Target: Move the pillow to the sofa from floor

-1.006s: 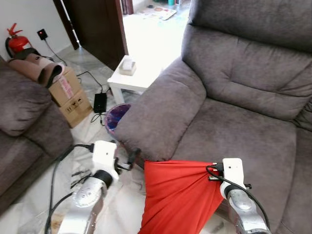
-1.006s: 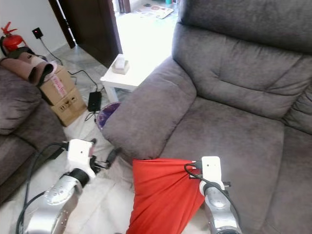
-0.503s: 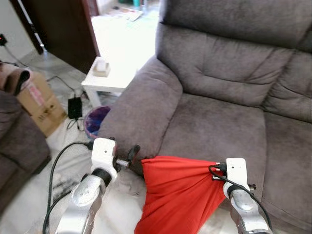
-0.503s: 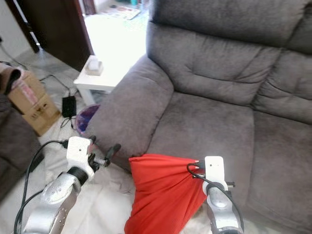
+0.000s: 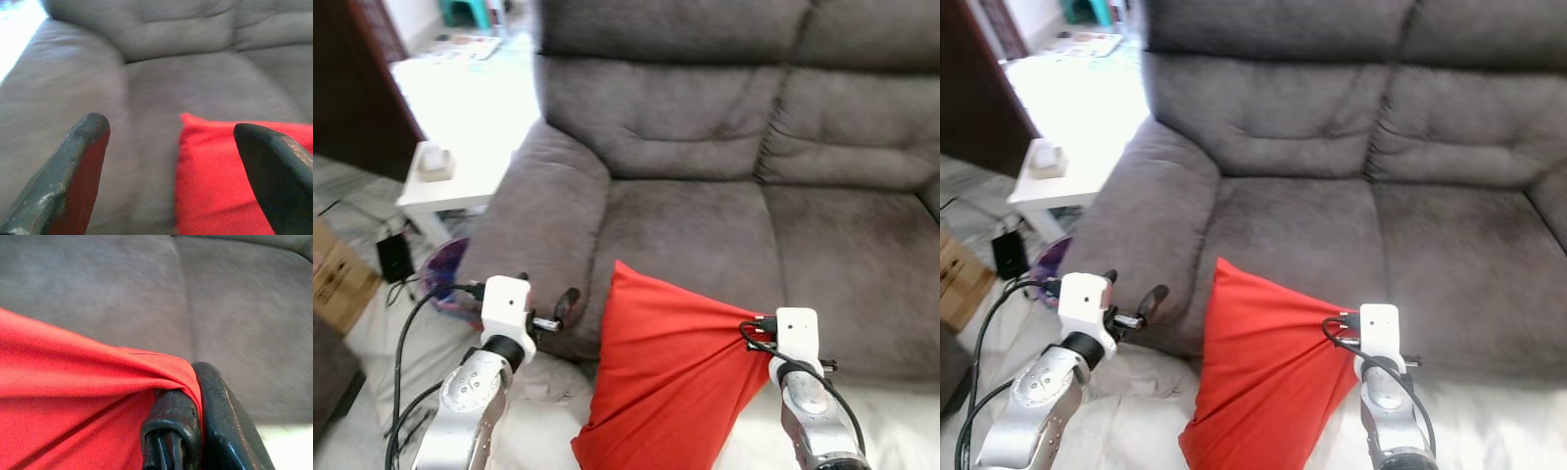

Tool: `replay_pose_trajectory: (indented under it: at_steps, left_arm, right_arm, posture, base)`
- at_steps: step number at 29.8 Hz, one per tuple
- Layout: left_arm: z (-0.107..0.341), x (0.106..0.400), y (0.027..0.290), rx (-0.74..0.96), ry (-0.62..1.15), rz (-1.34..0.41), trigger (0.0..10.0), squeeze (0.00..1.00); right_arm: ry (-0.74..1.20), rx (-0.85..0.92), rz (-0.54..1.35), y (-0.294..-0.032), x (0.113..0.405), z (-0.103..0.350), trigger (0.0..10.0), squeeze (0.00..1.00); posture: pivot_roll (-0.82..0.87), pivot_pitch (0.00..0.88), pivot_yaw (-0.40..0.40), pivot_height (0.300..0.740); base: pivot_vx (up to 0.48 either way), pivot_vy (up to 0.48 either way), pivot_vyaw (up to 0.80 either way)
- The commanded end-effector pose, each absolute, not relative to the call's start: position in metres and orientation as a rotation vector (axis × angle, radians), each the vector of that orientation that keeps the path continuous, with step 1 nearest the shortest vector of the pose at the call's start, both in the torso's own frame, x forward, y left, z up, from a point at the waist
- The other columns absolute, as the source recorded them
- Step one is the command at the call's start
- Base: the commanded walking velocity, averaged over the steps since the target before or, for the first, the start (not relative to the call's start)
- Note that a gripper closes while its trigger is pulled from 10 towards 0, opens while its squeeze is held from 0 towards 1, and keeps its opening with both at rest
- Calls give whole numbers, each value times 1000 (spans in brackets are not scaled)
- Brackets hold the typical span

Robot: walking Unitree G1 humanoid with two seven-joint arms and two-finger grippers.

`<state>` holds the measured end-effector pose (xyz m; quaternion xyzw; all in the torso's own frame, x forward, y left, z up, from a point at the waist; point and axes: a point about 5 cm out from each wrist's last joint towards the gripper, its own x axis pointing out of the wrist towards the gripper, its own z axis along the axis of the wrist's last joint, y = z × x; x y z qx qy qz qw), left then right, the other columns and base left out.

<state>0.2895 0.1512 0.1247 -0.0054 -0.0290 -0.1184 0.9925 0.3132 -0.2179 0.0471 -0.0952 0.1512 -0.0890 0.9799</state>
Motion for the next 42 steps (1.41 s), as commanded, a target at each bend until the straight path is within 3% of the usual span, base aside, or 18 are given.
replay_pose_trajectory:
  at_steps: [1, 6, 12, 14, 18, 24, 28, 30, 33, 39, 42]
  left_arm:
    - [121, 288, 157, 0, -48, -217, 10000, 0]
    - [121, 289, 157, -4, -52, -213, 10000, 0]
    - [122, 292, 157, -2, -54, -211, 10000, 0]
    - [123, 293, 158, 0, -58, -207, 10000, 0]
    - [126, 294, 162, 5, -72, -191, 10000, 0]
    - [129, 294, 162, 6, -84, -185, 10000, 0]
    - [131, 295, 164, 8, -93, -183, 10000, 0]
    - [132, 296, 164, 10, -97, -180, 10000, 0]
    - [132, 296, 163, 9, -99, -184, 10000, 0]
    - [133, 296, 162, 8, -100, -192, 10000, 0]
    - [133, 295, 162, 6, -99, -202, 10000, 0]
  right_arm:
    - [98, -125, -125, -212, 331, 85, 10000, 0]
    - [-15, -87, 133, -172, 340, 102, 10000, 0]
    - [-58, -138, 260, -150, 362, 125, 10000, 0]
    - [-109, -207, 287, -144, 371, 141, 10000, 0]
    - [-322, -132, 352, -130, 387, 201, 10000, 0]
    - [-436, -220, 327, -132, 394, 234, 10000, 0]
    - [-530, -187, 302, -141, 394, 255, 10000, 0]
    - [-500, -223, 253, -151, 396, 251, 10000, 0]
    - [-248, -337, 153, -168, 399, 204, 10000, 0]
    - [35, -462, 114, -182, 375, 121, 10000, 0]
    - [99, -424, 92, -186, 366, 102, 10000, 0]
  posture:
    - [67, 160, -2, 740]
    - [62, 156, 3, 740]
    - [62, 152, 7, 740]
    - [64, 151, 9, 740]
    - [66, 151, 11, 740]
    - [72, 150, 13, 740]
    - [68, 153, 14, 740]
    - [66, 153, 14, 740]
    - [74, 153, 15, 740]
    - [76, 154, 19, 740]
    - [79, 156, 23, 740]
  base:
    - [0, 0, 0]
    - [0, 0, 0]
    - [0, 0, 0]
    - [0, 0, 0]
    - [0, 0, 0]
    - [0, 0, 0]
    - [0, 0, 0]
    - [0, 0, 0]
    - [0, 0, 0]
    - [0, 0, 0]
    - [0, 0, 0]
